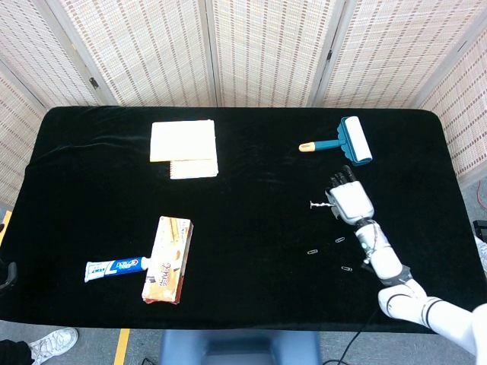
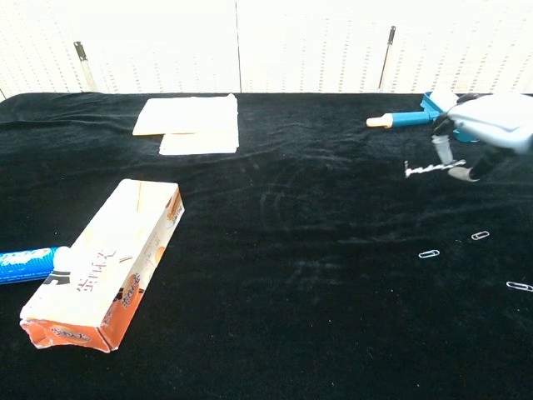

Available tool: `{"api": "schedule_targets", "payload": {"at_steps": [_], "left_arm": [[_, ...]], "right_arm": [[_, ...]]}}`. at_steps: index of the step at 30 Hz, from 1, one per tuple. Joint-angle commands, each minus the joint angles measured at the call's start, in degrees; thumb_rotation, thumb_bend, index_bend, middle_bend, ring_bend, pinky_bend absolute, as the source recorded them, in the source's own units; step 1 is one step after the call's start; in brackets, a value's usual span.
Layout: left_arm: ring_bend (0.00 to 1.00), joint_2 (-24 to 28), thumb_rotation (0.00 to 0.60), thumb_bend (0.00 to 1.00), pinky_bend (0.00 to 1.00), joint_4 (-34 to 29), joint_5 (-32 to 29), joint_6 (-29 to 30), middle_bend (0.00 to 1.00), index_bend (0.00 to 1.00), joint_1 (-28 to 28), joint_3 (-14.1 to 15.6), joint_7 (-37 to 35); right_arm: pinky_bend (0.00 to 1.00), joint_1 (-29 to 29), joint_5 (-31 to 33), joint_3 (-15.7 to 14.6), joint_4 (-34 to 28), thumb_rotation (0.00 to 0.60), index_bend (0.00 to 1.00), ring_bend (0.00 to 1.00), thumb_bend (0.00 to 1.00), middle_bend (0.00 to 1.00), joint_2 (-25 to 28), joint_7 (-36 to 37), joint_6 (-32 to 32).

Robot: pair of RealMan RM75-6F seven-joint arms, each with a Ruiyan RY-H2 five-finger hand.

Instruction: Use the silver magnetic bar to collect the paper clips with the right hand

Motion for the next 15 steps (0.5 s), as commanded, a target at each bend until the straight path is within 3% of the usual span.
{"api": "schedule_targets", "payload": {"at_steps": [1,15], "left_arm": [[0.09,-0.21,0.6,0.57,0.06,-0.2,0.16,-0.08,0.08,0.0,-0.12,0.1,0.71],[0.09,-1.12,0.6,0.57,0.06,-1.2,1.25,0.78,0.08,0.0,-0.17,0.46,4.15]], "right_arm": [[0.0,-2.28,-0.76,-0.75,-3.39,0.6,1.0,0.16,0.47,0.28,3.32,1.96,2.1],[0.0,-9.58,-6.48,-6.97,-7.42,0.6,1.0,0.16,0.47,0.28,7.94,5.61,8.02]]}}
